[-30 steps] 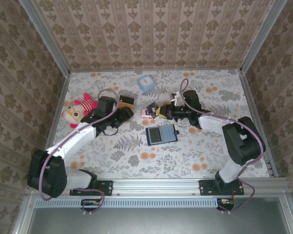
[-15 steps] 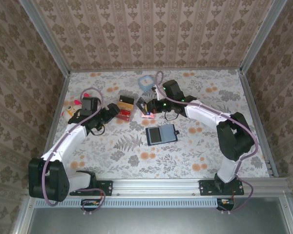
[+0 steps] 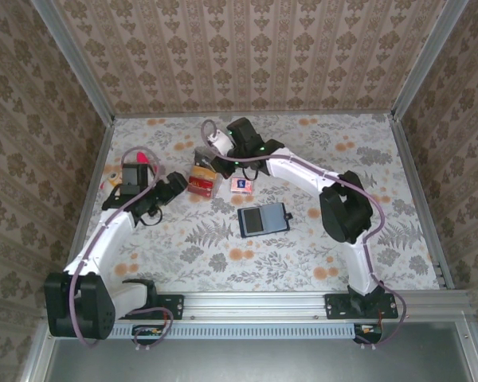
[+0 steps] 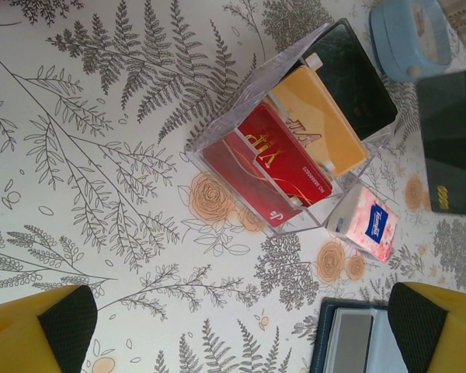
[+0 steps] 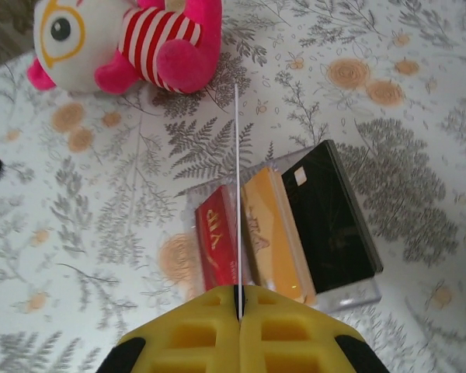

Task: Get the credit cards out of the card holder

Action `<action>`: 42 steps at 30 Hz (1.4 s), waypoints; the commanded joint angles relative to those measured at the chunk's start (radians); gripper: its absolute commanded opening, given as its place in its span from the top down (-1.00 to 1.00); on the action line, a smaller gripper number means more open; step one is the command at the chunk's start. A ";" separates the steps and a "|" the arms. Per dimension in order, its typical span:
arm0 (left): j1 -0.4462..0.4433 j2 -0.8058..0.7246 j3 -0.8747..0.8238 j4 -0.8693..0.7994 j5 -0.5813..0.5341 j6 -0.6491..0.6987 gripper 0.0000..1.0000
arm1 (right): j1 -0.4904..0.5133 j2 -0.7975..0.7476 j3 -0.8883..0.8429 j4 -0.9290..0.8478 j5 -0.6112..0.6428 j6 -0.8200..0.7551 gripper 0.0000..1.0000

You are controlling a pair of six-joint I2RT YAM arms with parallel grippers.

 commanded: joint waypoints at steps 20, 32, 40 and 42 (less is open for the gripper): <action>0.046 0.082 -0.009 0.021 0.125 -0.002 -1.00 | 0.001 0.214 0.236 -0.086 0.168 -0.362 1.00; 0.046 0.095 -0.011 0.032 0.159 -0.005 -1.00 | 0.001 0.246 0.282 -0.120 0.165 -0.379 0.62; 0.043 0.126 -0.003 0.051 0.202 0.003 -1.00 | 0.002 0.232 0.293 -0.126 0.152 -0.336 0.45; 0.042 0.126 -0.004 0.053 0.207 0.007 -1.00 | 0.002 0.212 0.291 -0.127 0.150 -0.302 0.44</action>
